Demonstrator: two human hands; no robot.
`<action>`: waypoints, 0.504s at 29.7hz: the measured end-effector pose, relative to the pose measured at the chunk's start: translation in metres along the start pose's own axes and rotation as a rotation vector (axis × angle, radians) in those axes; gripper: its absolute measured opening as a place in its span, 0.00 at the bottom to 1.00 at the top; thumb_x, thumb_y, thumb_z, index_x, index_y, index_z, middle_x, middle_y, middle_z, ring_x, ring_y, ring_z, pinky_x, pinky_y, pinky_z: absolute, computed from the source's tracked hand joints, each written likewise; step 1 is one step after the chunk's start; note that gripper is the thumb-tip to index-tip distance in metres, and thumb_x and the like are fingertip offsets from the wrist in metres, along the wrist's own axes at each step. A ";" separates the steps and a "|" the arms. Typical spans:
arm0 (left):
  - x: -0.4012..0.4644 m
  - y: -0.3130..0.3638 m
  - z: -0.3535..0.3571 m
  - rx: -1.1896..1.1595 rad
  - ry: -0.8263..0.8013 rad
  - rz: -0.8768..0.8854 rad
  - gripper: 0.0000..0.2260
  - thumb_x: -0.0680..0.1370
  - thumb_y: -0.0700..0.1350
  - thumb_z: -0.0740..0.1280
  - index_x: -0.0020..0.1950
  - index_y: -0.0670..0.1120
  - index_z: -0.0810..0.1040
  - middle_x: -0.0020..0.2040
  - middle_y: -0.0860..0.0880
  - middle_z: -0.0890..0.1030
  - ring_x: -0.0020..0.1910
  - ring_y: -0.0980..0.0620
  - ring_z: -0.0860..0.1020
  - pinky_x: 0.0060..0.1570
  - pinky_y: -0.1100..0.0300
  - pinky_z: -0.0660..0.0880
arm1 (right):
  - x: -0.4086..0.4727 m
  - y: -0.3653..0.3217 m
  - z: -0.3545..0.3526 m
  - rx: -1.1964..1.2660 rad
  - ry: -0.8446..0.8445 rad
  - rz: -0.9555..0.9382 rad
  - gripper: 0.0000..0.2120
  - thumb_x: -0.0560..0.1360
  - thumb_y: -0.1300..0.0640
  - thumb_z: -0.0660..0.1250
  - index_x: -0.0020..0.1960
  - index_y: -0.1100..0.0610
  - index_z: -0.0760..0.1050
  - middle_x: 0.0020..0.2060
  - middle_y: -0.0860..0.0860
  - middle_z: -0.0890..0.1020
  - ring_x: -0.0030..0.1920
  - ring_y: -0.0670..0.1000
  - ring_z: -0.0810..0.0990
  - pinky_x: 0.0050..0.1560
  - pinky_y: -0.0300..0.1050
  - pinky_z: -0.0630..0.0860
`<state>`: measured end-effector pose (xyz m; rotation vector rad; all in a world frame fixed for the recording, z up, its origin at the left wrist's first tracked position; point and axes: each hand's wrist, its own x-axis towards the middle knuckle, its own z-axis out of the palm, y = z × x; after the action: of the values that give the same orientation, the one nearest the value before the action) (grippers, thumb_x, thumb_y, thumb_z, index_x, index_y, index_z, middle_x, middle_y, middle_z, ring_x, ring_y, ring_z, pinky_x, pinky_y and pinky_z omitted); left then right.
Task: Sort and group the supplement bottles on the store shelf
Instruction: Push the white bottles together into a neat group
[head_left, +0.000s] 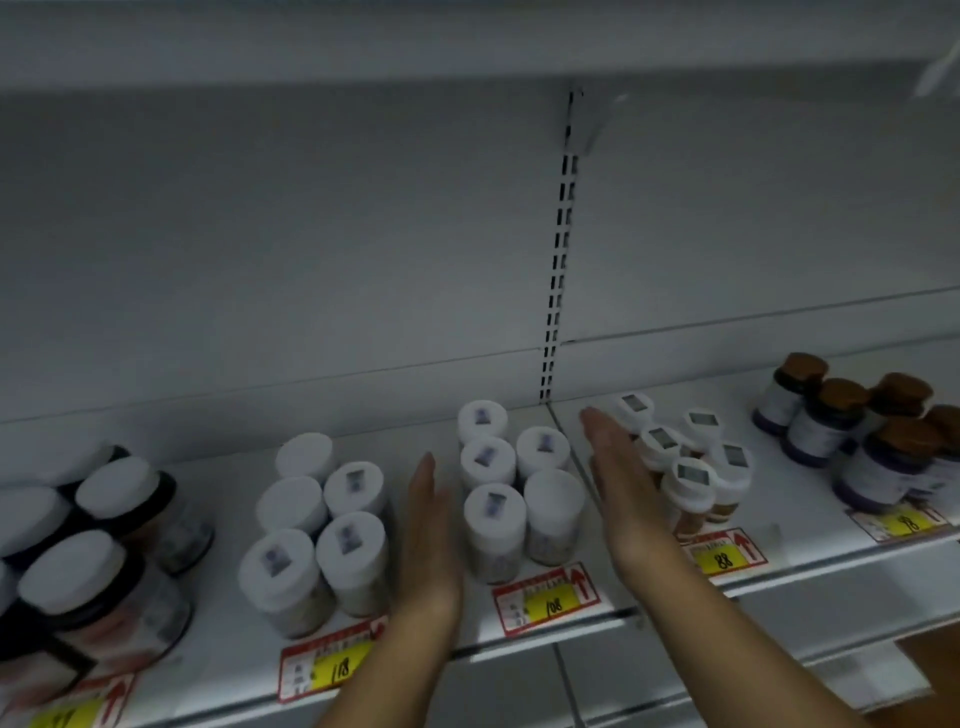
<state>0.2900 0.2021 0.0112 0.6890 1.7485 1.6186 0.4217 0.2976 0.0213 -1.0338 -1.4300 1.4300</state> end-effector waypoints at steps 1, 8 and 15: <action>0.004 -0.004 0.004 -0.094 -0.033 -0.068 0.19 0.81 0.54 0.52 0.73 0.55 0.63 0.75 0.54 0.64 0.73 0.53 0.63 0.74 0.52 0.56 | 0.004 0.005 -0.001 -0.004 -0.066 0.039 0.12 0.79 0.44 0.53 0.58 0.35 0.71 0.64 0.40 0.74 0.63 0.40 0.72 0.66 0.46 0.67; -0.001 -0.007 0.027 -0.342 -0.084 -0.052 0.26 0.70 0.63 0.64 0.62 0.49 0.77 0.58 0.44 0.83 0.56 0.45 0.81 0.51 0.53 0.79 | 0.008 0.023 -0.001 0.097 -0.333 0.022 0.20 0.76 0.42 0.55 0.64 0.48 0.71 0.62 0.49 0.78 0.63 0.50 0.76 0.66 0.55 0.71; -0.004 -0.003 0.033 -0.312 -0.038 -0.023 0.23 0.74 0.57 0.60 0.63 0.46 0.75 0.59 0.41 0.81 0.59 0.40 0.79 0.63 0.39 0.71 | 0.006 0.026 -0.002 0.104 -0.376 0.018 0.17 0.76 0.42 0.56 0.62 0.44 0.71 0.61 0.46 0.79 0.60 0.47 0.77 0.64 0.53 0.72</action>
<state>0.3182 0.2205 0.0079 0.5435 1.4280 1.7980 0.4215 0.3040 -0.0048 -0.7392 -1.5896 1.7600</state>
